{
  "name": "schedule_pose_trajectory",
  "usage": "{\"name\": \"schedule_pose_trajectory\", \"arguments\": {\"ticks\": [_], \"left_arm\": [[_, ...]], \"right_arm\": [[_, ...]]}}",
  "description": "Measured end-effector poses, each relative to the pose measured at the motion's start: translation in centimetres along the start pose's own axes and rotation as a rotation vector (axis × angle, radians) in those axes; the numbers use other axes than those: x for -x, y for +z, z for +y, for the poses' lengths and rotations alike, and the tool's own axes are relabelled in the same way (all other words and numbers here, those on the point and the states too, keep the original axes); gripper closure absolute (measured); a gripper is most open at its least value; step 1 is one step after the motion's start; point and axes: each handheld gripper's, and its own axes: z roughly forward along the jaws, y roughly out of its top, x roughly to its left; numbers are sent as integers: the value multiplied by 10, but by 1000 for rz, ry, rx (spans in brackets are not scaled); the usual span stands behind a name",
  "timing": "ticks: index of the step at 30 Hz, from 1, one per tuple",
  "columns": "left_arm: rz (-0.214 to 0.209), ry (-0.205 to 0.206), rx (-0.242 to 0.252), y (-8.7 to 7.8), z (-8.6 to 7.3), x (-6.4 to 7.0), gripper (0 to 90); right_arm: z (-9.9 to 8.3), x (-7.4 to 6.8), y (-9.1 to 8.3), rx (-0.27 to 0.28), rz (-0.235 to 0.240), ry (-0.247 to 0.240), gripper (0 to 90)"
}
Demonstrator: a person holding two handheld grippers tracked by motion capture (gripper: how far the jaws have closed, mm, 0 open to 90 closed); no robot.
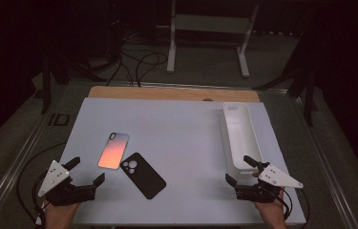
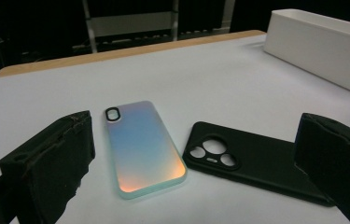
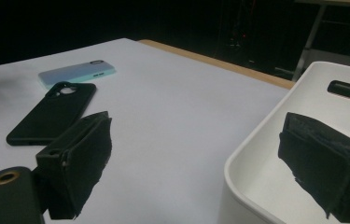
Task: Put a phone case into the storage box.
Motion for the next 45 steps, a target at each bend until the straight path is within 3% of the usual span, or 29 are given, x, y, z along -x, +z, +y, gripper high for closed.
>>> {"name": "schedule_pose_trajectory", "arguments": {"ticks": [24,34,45], "left_arm": [[54,-14,-42,5,4,-1,0],[74,3,-95,18,14,0,0],[79,-7,-139,34,22,-6,0]], "right_arm": [[-1,-1,3,-16,-13,4,96],[-1,-2,6,-23,-8,5,96],[-1,-2,7,-24,-12,11,96]]}}
